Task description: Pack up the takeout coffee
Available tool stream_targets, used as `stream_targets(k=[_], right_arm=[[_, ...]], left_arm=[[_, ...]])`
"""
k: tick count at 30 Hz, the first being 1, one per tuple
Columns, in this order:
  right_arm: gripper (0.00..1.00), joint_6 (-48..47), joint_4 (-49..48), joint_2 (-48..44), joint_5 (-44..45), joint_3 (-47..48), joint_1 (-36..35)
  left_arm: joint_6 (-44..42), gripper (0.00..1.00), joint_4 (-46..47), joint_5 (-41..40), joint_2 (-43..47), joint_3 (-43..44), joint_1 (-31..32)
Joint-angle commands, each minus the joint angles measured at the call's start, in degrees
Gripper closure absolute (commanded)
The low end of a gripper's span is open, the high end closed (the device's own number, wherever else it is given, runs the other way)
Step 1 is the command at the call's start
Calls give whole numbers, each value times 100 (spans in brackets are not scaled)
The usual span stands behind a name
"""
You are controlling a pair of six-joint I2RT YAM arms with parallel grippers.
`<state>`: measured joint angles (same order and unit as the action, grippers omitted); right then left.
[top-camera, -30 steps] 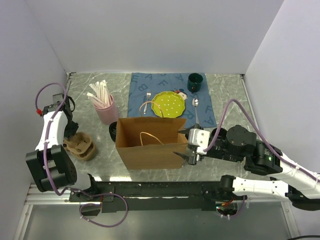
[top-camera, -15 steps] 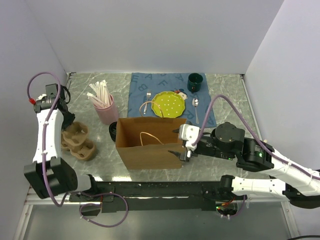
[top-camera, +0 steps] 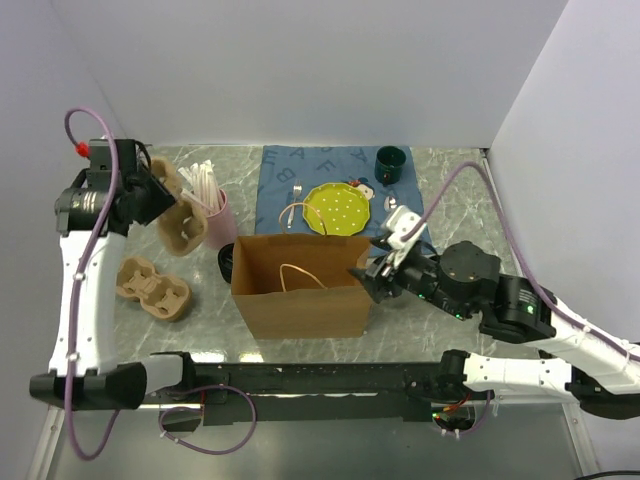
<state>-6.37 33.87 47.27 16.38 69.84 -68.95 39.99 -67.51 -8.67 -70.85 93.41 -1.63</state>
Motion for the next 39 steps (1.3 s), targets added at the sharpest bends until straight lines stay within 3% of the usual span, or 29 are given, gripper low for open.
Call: stream_targets(k=[1,5,9,22,27,39], right_arm=[[28,620,-100,-297,480,223,48],[28,1110,164,-332,804,275,66],[29,1278,182,-543,998,179,92],[30,1858,700,-868,1534,152,101],[30,1841,1227,-850,1587,513,92],[29,1156,1641,-1114,673,908,101]], left_arm=[[-245,71,569,962,623,564,391],[-570,71,1080,2095,923,758,427],[-1106,70,985,3105,1046,1144,462],[-2248,71,1319,4205,1064,1390,1024],[-2829,72,1634,5032,1327,1375,1024],[-2741,79,3173,6386,1592,723,1024]])
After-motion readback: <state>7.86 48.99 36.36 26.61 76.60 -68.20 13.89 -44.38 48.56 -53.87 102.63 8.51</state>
